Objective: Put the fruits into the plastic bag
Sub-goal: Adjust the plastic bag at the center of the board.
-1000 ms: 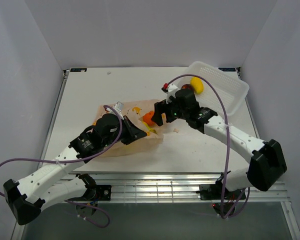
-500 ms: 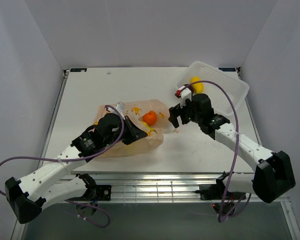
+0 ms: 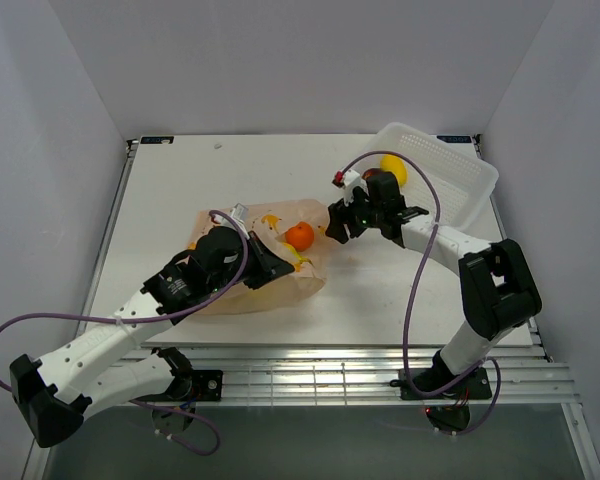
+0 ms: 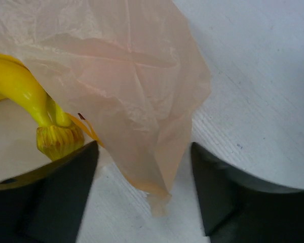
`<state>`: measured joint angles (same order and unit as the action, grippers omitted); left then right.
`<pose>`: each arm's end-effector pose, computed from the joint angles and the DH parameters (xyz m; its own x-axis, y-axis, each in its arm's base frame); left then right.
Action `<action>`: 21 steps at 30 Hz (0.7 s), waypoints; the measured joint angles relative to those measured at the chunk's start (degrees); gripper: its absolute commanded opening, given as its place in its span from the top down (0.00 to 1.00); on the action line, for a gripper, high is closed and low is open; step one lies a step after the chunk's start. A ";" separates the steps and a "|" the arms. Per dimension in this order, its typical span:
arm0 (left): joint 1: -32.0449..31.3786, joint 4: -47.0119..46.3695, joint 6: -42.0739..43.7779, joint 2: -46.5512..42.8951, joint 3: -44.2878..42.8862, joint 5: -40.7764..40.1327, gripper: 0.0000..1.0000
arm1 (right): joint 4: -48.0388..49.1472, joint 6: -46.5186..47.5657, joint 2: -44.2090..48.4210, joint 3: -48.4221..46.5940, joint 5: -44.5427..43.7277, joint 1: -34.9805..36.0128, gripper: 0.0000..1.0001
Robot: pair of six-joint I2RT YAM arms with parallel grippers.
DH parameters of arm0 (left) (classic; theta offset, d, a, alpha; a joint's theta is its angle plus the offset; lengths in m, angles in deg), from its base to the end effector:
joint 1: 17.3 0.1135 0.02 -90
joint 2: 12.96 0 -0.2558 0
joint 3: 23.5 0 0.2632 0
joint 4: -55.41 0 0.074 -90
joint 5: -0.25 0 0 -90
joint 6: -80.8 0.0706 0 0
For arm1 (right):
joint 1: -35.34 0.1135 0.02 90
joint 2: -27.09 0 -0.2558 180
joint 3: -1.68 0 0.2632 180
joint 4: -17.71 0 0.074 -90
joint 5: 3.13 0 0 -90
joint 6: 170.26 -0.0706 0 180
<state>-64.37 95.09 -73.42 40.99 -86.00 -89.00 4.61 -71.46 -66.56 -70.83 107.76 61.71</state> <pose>0.1720 -0.1862 0.2847 -0.8193 -0.4412 -0.3662 0.0047 0.6335 -0.7737 0.3449 0.1991 0.1951 -0.3943 -0.3550 -0.8477 -0.7482 0.6596 0.0718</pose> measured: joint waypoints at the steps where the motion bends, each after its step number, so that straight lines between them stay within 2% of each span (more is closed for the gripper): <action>1: 0.02 0.00 -0.04 -0.02 -0.02 -0.20 1.00 | 0.17 0.20 -0.48 -0.39 0.39 0.00 0.58; 2: 0.00 0.00 -0.11 -0.07 -0.02 -0.39 1.00 | 0.20 -0.04 -0.72 -0.70 0.61 0.00 0.89; 3: 0.02 0.02 -0.11 -0.15 0.00 -0.57 1.00 | 0.11 -0.09 -0.85 -1.05 0.55 0.00 0.92; 9: 0.00 0.07 0.09 -0.70 -0.09 -1.73 1.00 | -1.16 -2.60 0.00 -3.17 -3.30 -0.04 0.92; 13: 0.02 0.68 1.90 -0.44 -2.54 -2.62 1.00 | -5.57 -3.65 4.55 -4.33 -3.93 -0.13 0.92; 17: 0.02 1.62 5.62 1.81 -11.61 -4.52 1.00 | -9.46 -4.28 12.02 -9.29 -3.67 -0.15 0.92; 21: 0.02 1.55 9.88 3.85 -21.88 -7.54 1.00 | -13.90 -4.31 17.51 -20.02 -5.14 -0.11 0.92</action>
<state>-64.35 96.64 -63.54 44.84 -107.88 -96.54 -9.29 -75.77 -49.05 -90.85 102.62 61.61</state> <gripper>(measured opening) 0.020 0.079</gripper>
